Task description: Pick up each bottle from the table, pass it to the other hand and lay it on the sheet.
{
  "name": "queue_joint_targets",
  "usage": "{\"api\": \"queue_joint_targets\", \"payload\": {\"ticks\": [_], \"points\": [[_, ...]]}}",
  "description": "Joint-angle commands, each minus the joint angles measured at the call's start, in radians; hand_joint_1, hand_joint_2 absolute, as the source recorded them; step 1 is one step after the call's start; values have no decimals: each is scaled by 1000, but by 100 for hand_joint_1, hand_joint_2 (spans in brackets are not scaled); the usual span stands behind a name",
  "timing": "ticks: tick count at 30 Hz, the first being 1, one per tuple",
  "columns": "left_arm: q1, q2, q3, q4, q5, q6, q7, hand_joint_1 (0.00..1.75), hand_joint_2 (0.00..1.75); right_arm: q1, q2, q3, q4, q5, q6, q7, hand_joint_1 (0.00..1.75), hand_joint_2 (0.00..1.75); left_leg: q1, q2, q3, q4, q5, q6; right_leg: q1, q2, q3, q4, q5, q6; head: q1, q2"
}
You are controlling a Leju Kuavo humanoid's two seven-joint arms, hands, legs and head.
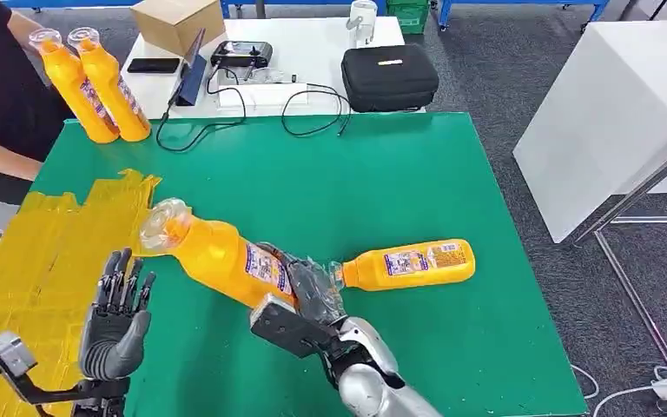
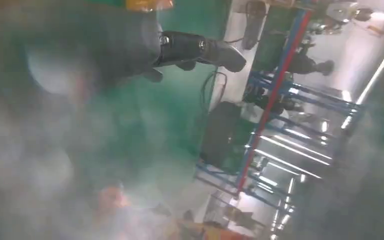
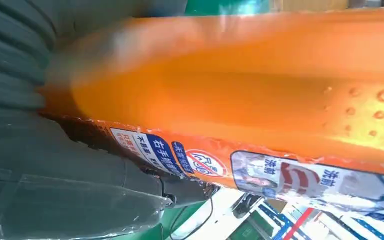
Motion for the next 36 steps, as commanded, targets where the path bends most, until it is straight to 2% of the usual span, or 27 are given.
{"api": "queue_joint_targets", "payload": {"ticks": [1,18,25,29,36], "points": [[-40,-2,-67,83,3,5,6,0,175,-92,37,12,140,8,10,-1,175,175,-1,0,3,-2,0,0,-1,-1,3,-1,0,1,0,0],[-45,19,-123,87,37,17,-12,0,175,-141,82,165,192,64,63,33,175,175,-1,0,4,-2,-1,0,-1,-1,3,-1,-1,1,0,0],[-47,20,-125,87,39,20,-13,0,175,-144,90,175,205,63,65,39,175,175,-1,0,4,-2,0,0,0,-1,3,-1,-1,1,0,0],[-60,29,-144,70,58,38,-15,0,175,-226,107,251,302,21,120,30,175,175,-1,1,1,-1,0,0,-1,0,1,0,0,1,0,0],[-49,43,-171,25,89,47,-16,0,175,-252,156,360,385,6,160,24,175,175,0,0,3,-1,0,0,0,-1,2,-1,-1,0,0,0]]}}
